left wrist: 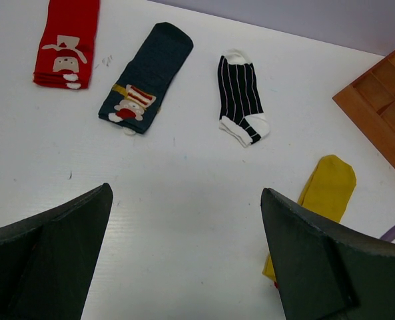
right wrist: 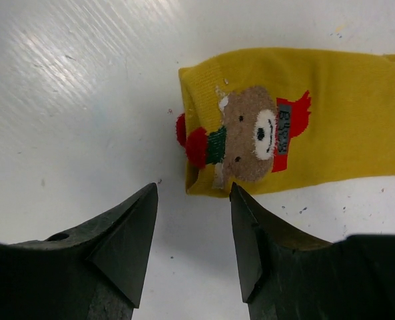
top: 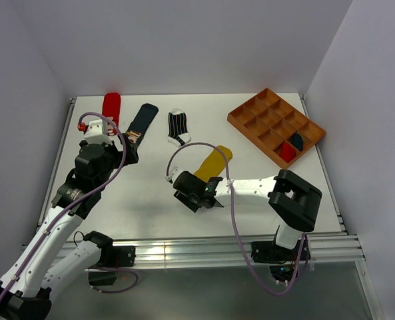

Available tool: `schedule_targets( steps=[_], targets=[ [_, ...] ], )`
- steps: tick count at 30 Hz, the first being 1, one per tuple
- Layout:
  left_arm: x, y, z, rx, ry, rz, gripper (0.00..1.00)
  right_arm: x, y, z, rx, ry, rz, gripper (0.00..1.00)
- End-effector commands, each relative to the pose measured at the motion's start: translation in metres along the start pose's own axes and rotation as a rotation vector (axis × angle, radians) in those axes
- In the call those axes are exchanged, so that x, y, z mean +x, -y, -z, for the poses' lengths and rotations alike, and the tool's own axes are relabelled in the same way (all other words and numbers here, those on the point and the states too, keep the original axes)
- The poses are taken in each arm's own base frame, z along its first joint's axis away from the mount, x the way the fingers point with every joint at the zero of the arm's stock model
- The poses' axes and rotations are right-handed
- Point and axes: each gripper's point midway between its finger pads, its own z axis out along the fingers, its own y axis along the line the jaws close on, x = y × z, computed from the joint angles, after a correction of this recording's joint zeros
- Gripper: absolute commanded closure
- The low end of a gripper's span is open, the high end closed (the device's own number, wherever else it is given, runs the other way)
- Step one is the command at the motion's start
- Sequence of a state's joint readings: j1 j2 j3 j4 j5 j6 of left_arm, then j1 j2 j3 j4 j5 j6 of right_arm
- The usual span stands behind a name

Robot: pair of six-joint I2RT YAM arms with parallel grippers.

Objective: Roll the socks
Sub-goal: Roll the sock at the center of the board.

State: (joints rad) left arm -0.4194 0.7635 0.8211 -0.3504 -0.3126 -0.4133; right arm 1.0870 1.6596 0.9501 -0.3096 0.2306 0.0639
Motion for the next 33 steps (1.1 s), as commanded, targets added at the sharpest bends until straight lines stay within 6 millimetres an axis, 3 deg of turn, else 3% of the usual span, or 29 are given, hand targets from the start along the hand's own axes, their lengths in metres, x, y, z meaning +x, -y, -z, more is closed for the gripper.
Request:
schedule_targets(
  steps=[1,9,18,24,29,33],
  targets=[
    [-0.001,-0.001,0.000,-0.002,0.008,0.019,0.00,-0.020,0.003,-0.002,0.060,0.044,0.037,0.45],
    [-0.001,0.000,-0.001,0.002,0.007,0.022,0.01,-0.010,-0.008,-0.014,0.063,0.001,0.079,0.46],
    [0.000,-0.001,-0.002,0.000,0.001,0.024,0.00,-0.001,-0.015,-0.021,0.058,-0.042,0.098,0.54],
    [0.001,0.000,-0.003,0.007,-0.002,0.028,0.00,0.009,-0.014,-0.031,0.088,-0.103,0.093,0.71],
    [0.003,0.002,-0.004,0.011,-0.013,0.033,0.01,0.005,-0.006,-0.038,0.145,-0.091,0.098,1.00],
    [0.001,0.002,-0.003,0.012,-0.002,0.042,0.01,-0.014,-0.003,-0.041,0.111,-0.038,0.103,1.00]
  ],
)
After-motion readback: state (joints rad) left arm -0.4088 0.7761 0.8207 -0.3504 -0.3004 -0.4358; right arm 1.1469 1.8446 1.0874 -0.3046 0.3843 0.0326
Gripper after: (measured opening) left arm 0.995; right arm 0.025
